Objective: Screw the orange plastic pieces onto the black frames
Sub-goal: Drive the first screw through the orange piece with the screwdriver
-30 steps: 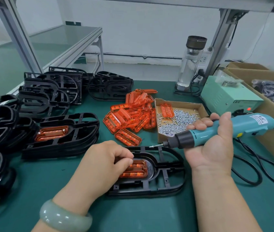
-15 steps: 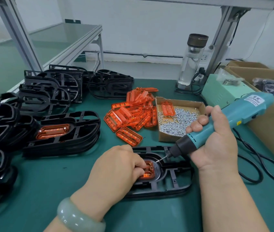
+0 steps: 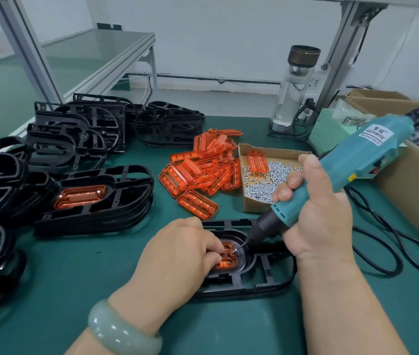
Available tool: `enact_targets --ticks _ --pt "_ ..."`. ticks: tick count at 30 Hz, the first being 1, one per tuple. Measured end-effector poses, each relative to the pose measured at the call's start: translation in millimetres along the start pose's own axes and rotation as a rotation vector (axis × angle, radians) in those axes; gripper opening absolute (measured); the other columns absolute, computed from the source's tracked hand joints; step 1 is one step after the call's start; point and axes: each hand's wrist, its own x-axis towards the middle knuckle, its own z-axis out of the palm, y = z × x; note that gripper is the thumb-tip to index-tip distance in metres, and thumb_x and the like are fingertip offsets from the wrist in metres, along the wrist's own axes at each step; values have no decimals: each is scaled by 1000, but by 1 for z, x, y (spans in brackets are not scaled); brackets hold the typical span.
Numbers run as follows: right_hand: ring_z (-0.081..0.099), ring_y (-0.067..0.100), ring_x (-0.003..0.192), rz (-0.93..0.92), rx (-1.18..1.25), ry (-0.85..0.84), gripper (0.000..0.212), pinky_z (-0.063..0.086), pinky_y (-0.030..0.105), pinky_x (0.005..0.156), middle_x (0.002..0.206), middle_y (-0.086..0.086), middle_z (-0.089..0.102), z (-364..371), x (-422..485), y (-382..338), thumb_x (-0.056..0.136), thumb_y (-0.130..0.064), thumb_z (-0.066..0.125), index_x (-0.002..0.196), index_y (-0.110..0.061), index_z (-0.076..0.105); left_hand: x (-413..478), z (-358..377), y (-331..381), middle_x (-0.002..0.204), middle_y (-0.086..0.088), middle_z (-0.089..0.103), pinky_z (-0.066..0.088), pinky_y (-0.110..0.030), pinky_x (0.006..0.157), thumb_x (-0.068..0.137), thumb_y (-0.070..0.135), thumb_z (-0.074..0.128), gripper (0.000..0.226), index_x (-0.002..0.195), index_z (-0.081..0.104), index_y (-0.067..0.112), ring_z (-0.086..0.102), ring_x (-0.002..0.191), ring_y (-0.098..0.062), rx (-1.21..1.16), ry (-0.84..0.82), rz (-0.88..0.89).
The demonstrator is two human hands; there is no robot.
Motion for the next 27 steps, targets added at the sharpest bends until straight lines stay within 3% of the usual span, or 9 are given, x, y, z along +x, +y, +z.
enact_targets --ticks 9,14,19,22,27 --pt "46 11 44 -32 -41 -59 15 41 24 49 57 -3 48 4 -1 -1 84 -26 59 90 -14 52 0 1 0 88 12 53 43 -29 81 85 36 62 17 99 71 39 50 93 -9 -15 16 5" --pt "46 11 44 -54 -31 -204 11 41 22 49 57 -4 49 10 -7 -3 86 -24 57 93 -15 54 1 1 1 89 12 53 44 -32 82 84 37 63 16 99 70 39 51 95 -10 2 15 4" --pt "47 11 46 -85 -65 -438 40 41 23 51 61 -5 51 20 -12 -3 75 -41 78 99 -17 57 1 1 1 85 13 46 44 -30 81 86 38 60 20 105 67 40 48 96 -10 47 -5 22" --pt "46 13 43 -96 -130 -483 20 40 24 50 59 -4 50 27 -12 -2 79 -27 69 96 -21 61 2 1 2 88 12 46 45 -31 81 88 40 57 23 110 65 43 48 98 -11 75 -25 33" --pt "44 12 42 -55 -145 -443 18 39 23 48 59 -4 51 32 -10 -2 81 -19 66 96 -14 56 2 2 2 90 13 46 46 -31 82 89 41 56 25 112 64 43 48 101 -11 103 -28 33"
